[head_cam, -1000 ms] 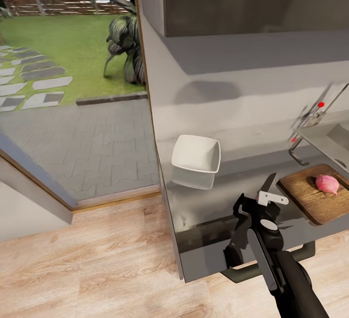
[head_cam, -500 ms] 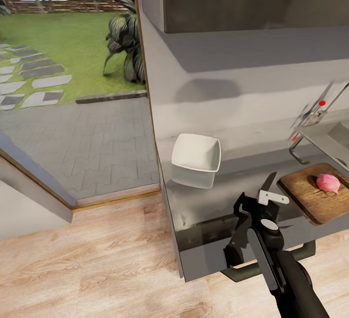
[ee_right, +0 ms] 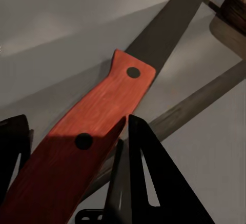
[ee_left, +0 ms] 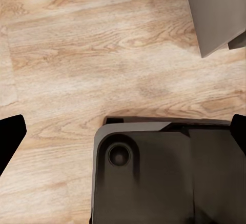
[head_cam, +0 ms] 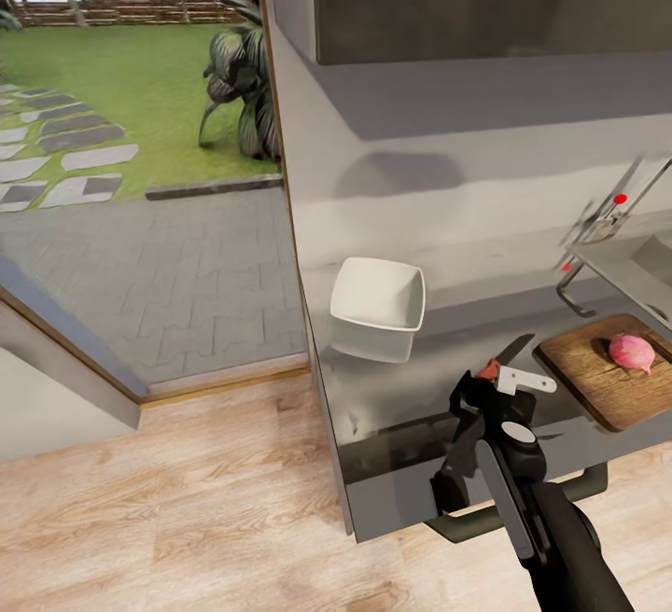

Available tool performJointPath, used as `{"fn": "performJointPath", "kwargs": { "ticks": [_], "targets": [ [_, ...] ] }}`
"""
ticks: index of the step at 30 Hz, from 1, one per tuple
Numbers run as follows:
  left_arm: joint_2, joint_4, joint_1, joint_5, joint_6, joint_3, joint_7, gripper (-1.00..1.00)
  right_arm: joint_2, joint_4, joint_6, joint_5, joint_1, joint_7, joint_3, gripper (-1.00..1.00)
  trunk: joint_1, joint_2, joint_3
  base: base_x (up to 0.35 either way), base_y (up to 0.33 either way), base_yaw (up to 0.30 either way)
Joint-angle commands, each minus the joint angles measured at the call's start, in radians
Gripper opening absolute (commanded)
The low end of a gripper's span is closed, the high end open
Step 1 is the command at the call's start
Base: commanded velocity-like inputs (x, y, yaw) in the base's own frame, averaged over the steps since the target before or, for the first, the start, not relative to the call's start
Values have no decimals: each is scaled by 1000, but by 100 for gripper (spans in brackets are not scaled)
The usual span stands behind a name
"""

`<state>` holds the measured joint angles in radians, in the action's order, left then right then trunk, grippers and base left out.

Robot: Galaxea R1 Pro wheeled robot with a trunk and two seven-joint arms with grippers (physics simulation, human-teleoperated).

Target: In the kitchen, take the Vidalia onion out of the sink, dice it on the chopping board with the paring knife, put the diced onion into the bowl on the countertop, then place both the paring knife and the chopping board into the sink.

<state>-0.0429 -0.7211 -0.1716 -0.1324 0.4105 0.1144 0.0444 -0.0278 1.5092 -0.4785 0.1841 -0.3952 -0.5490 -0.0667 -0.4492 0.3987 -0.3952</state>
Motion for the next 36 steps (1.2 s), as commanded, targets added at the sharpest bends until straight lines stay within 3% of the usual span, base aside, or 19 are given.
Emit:
{"fn": "performJointPath", "kwargs": {
  "ticks": [1, 36],
  "targets": [
    [-2, -1, 0, -10, 2, 7, 5, 100, -1, -6, -12, 11, -1, -9, -2, -100, -1, 1, 0, 0, 0, 0],
    [-2, -1, 0, -10, 2, 7, 5, 100, 0, -3, -12, 12, -1, -7, -2, -100, -1, 1, 52, 0, 0, 0]
  ]
}}
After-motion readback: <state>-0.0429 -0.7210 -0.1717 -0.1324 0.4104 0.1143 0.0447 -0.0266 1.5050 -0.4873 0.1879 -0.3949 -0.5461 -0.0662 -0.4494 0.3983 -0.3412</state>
